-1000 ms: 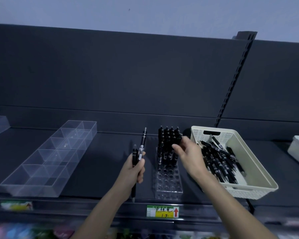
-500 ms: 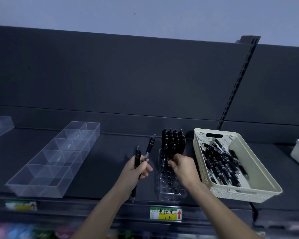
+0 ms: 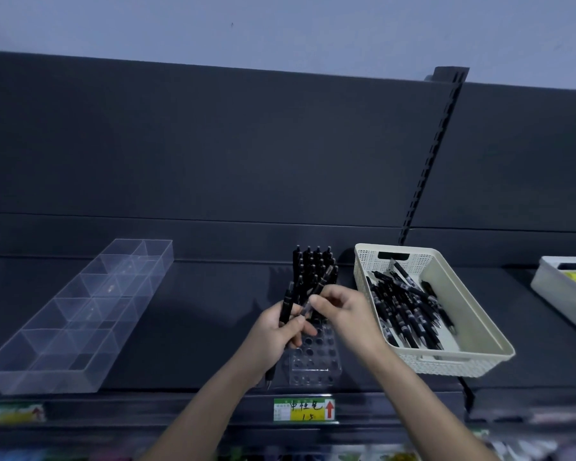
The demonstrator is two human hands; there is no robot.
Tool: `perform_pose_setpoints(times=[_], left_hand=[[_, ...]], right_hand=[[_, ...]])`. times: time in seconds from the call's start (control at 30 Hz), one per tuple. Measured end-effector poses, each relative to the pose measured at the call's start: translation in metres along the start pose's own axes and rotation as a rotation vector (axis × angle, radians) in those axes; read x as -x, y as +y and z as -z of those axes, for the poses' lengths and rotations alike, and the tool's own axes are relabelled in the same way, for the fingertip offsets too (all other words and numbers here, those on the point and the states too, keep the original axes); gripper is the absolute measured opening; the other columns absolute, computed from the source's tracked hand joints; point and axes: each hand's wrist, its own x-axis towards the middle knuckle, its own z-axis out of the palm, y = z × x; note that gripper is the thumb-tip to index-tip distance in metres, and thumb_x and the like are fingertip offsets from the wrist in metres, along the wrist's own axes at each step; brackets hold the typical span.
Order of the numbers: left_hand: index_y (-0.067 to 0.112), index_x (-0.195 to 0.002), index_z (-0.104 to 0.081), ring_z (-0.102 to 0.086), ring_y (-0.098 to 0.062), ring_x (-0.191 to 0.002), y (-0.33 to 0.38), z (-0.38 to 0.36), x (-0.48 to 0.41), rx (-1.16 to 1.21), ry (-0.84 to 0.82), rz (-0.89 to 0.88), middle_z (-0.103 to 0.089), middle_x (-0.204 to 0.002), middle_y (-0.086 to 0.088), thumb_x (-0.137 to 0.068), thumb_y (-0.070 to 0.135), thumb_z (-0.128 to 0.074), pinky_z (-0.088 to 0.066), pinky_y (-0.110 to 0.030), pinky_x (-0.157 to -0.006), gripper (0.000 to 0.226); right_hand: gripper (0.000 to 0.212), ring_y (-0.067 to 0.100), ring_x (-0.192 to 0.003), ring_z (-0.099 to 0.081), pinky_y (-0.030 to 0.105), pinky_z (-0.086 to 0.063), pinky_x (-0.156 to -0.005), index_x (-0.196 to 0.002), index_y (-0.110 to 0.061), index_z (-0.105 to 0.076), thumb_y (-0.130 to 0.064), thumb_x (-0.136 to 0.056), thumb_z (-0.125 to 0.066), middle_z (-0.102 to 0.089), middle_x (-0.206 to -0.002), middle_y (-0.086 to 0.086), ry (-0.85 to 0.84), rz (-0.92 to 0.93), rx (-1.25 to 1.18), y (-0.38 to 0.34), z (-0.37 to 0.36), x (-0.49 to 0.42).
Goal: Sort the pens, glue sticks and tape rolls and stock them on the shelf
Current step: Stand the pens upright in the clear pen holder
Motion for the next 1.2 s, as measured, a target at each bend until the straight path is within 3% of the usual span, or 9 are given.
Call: perform_pose_setpoints(times=[0.13,0.23,0.37,0.53,0.7,0.83,0.97,1.1,1.2], left_hand=[[0.012,-0.093,-0.053,-0.055,0.003,-0.065,-0.002,-0.009,-0.001,-0.087,0.004,-0.038,-0.060,-0.080,0.002,-0.094,0.006,-0.048,-0.046,-0.011,-0.065,0.008],[0.017,-0.091,-0.051,-0.058,-0.007,-0.082,-0.003,-0.004,-0.002,-0.163,0.082,-0.029,-0.059,-0.087,0.004,-0.097,0.017,-0.044,-0.047,-0.017,-0.079,0.009],[0.019,-0.079,-0.038,-0.038,-0.009,-0.047,-0.001,0.012,-0.003,-0.233,0.155,0.065,-0.044,-0.063,0.001,-0.098,0.027,-0.041,-0.035,-0.022,-0.046,0.021],[0.018,-0.077,-0.031,-0.023,-0.006,-0.039,0.000,0.013,-0.002,-0.155,0.176,0.103,-0.032,-0.059,0.002,-0.100,0.031,-0.033,-0.020,-0.021,-0.040,0.026],[0.016,-0.084,-0.035,-0.031,-0.012,-0.049,-0.004,0.019,0.004,-0.083,0.157,0.123,-0.041,-0.066,-0.004,-0.093,0.004,-0.026,-0.027,-0.030,-0.051,0.018],[0.021,-0.100,-0.040,-0.043,-0.009,-0.062,-0.007,0.021,0.007,-0.154,0.133,0.062,-0.053,-0.076,0.000,-0.096,0.004,-0.030,-0.040,-0.022,-0.064,0.020],[0.015,-0.121,-0.040,-0.056,-0.006,-0.080,-0.015,0.020,0.005,-0.145,0.130,0.054,-0.061,-0.090,0.004,-0.097,0.005,-0.039,-0.047,-0.017,-0.075,0.026],[0.010,-0.111,-0.052,-0.061,-0.006,-0.085,-0.017,0.021,0.005,-0.104,0.178,0.061,-0.065,-0.095,0.000,-0.095,0.000,-0.042,-0.050,-0.014,-0.077,0.021],[0.019,-0.091,-0.056,-0.061,-0.011,-0.082,-0.014,0.020,0.006,-0.099,0.210,0.039,-0.063,-0.086,0.003,-0.091,0.000,-0.050,-0.050,-0.024,-0.081,0.019]], right_hand=[[0.018,0.034,-0.073,-0.062,0.051,-0.049,-0.079,-0.075,-0.002,-0.063,-0.017,-0.087,-0.062,-0.068,-0.081,0.022,0.022,-0.049,0.037,0.003,0.003,0.003],[0.009,0.017,-0.076,-0.060,0.030,-0.048,-0.072,-0.087,-0.006,-0.063,-0.011,-0.091,-0.056,-0.067,-0.082,0.008,0.075,-0.006,0.119,-0.001,0.013,0.004],[0.011,0.021,-0.075,-0.056,0.026,-0.035,-0.062,-0.093,-0.002,-0.058,-0.012,-0.091,-0.056,-0.062,-0.082,0.007,0.224,0.080,0.390,0.003,0.030,-0.009],[0.012,0.019,-0.066,-0.047,0.029,-0.034,-0.064,-0.085,-0.006,-0.048,-0.014,-0.092,-0.054,-0.052,-0.070,0.004,0.128,0.094,0.525,0.016,0.018,-0.019],[0.014,0.022,-0.073,-0.054,0.029,-0.040,-0.066,-0.092,-0.003,-0.054,-0.016,-0.094,-0.051,-0.063,-0.086,0.012,0.037,0.039,0.593,0.028,0.004,-0.023],[0.017,0.025,-0.078,-0.063,0.034,-0.051,-0.073,-0.099,-0.003,-0.059,-0.018,-0.093,-0.053,-0.068,-0.088,0.012,0.079,0.010,0.532,0.029,-0.001,-0.022],[0.015,0.022,-0.071,-0.061,0.027,-0.045,-0.064,-0.100,-0.006,-0.056,-0.018,-0.095,-0.049,-0.067,-0.085,0.010,0.110,0.037,0.624,0.030,-0.003,-0.020],[0.014,0.028,-0.078,-0.064,0.032,-0.047,-0.065,-0.098,-0.006,-0.053,-0.018,-0.096,-0.045,-0.066,-0.086,0.011,0.062,0.085,0.747,0.030,-0.005,-0.018],[0.015,0.029,-0.080,-0.065,0.033,-0.049,-0.068,-0.098,-0.005,-0.054,-0.017,-0.095,-0.046,-0.067,-0.089,0.013,0.065,0.076,0.742,0.031,-0.006,-0.019]])
